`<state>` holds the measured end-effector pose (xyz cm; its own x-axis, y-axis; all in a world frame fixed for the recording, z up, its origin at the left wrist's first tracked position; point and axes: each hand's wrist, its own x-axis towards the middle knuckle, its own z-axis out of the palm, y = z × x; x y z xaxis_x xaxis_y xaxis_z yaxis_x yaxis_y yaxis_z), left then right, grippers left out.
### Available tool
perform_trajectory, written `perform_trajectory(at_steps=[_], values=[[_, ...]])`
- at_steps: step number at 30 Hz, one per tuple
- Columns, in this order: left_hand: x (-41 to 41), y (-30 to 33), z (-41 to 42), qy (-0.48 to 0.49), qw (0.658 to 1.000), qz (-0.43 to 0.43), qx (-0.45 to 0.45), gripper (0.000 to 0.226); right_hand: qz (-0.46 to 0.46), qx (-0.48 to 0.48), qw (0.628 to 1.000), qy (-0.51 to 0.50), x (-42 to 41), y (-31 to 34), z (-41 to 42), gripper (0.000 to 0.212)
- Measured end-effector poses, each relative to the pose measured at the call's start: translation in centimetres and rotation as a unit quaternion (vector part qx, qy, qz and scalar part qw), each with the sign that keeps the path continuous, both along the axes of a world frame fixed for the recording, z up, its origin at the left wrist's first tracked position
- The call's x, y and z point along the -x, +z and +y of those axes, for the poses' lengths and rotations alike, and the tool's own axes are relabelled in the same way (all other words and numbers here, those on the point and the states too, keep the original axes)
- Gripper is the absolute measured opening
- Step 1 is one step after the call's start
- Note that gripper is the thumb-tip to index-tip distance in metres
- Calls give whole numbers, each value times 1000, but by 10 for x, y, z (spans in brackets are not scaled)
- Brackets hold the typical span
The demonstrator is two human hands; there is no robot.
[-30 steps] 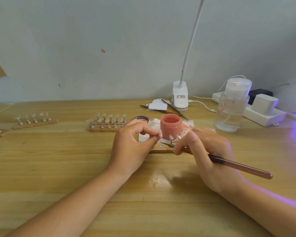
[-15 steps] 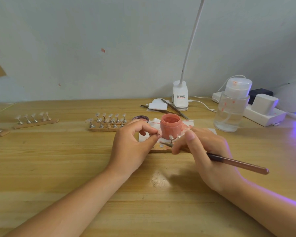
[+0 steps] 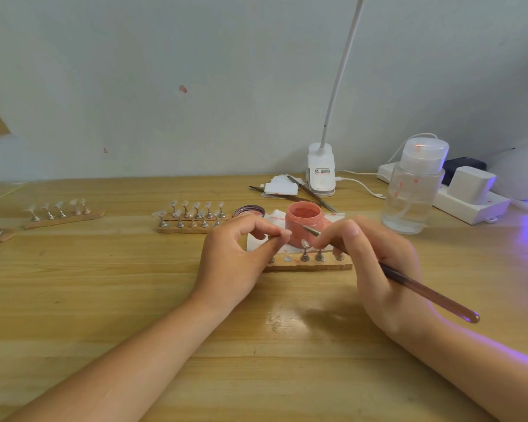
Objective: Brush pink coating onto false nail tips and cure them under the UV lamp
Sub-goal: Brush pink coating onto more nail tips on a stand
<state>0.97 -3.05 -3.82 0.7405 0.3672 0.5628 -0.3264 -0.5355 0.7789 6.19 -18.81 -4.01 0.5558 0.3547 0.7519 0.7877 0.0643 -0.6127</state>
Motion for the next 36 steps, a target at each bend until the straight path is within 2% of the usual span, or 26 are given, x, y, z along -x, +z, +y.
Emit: perform_trajectory(at_steps=[5, 12, 19, 24, 31, 36], values=[[1, 3, -1, -32, 999, 11, -26, 20, 36, -18, 999, -26, -5, -2, 1, 41], [-1, 3, -2, -67, 996, 57, -11, 15, 61, -19, 998, -24, -8, -2, 2, 44], [-6, -4, 3, -29, 994, 103, -19, 15, 67, -25, 997, -22, -7, -2, 2, 43], [-8, -5, 4, -43, 991, 121, -20, 17, 64, -26, 998, -13, -7, -2, 3, 43], [-9, -8, 3, -28, 990, 128, -46, 34, 71, -26, 997, -2, -7, -2, 3, 40], [-8, -8, 2, -1, 990, 115, -79, 36, 72, -29, 997, 2, -5, -1, 3, 41]])
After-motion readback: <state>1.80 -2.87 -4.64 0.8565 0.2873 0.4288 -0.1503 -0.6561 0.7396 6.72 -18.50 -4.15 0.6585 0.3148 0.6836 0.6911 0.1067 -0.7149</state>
